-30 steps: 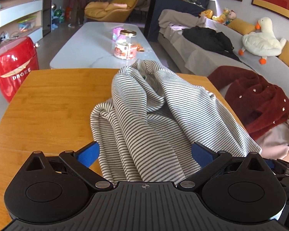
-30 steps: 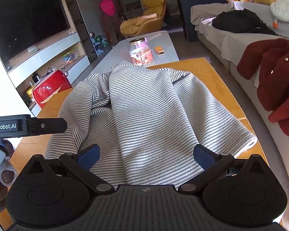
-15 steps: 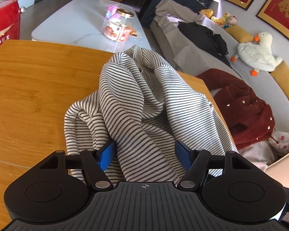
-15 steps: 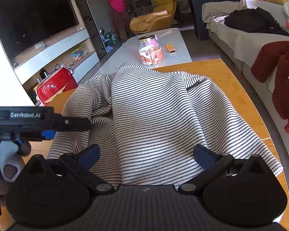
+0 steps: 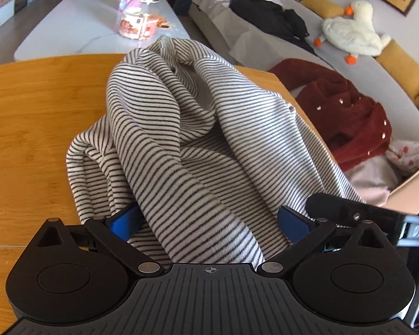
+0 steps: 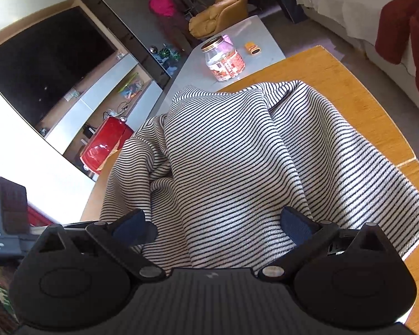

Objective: Fold clothes

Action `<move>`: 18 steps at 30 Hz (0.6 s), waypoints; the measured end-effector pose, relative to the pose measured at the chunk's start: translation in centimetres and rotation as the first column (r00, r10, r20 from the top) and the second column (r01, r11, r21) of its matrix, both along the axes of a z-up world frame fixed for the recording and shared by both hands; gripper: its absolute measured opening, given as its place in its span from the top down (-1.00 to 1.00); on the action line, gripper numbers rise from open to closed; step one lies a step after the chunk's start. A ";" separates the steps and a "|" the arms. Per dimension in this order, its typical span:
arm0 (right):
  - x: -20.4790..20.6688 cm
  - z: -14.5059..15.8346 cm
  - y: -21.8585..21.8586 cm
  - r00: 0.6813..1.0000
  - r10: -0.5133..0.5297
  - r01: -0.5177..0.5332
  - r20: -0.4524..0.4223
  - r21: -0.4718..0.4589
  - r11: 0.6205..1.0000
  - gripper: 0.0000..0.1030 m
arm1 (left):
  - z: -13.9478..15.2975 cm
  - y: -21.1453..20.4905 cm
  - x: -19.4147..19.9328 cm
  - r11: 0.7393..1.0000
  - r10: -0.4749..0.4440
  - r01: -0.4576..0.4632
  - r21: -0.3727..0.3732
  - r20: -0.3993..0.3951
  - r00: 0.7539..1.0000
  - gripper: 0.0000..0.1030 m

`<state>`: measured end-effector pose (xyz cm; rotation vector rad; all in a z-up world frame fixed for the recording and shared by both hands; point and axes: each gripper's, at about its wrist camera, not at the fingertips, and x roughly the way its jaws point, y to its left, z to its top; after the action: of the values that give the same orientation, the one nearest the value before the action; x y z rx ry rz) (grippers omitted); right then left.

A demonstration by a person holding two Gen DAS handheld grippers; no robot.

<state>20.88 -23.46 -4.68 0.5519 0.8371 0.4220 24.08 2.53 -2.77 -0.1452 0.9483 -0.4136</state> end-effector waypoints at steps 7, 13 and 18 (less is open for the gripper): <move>-4.5 -0.3 -0.8 0.993 0.111 -0.107 -0.040 0.098 0.989 -1.00 | 0.6 2.6 -5.9 0.998 0.015 -0.018 0.059 0.046 0.999 0.48; -6.9 2.0 1.7 0.990 0.142 -0.141 0.007 -0.102 0.985 -1.00 | 2.2 6.8 -8.8 0.998 0.066 -0.067 0.007 0.069 0.995 0.81; -6.7 5.5 7.1 0.942 0.168 0.017 0.291 -0.540 0.842 -0.73 | 6.6 11.0 -6.3 0.973 0.207 -0.226 0.046 0.256 0.944 0.81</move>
<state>14.17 -16.37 0.78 -0.0803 0.6143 0.3196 17.82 13.56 3.83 -0.1242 0.6886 -0.1860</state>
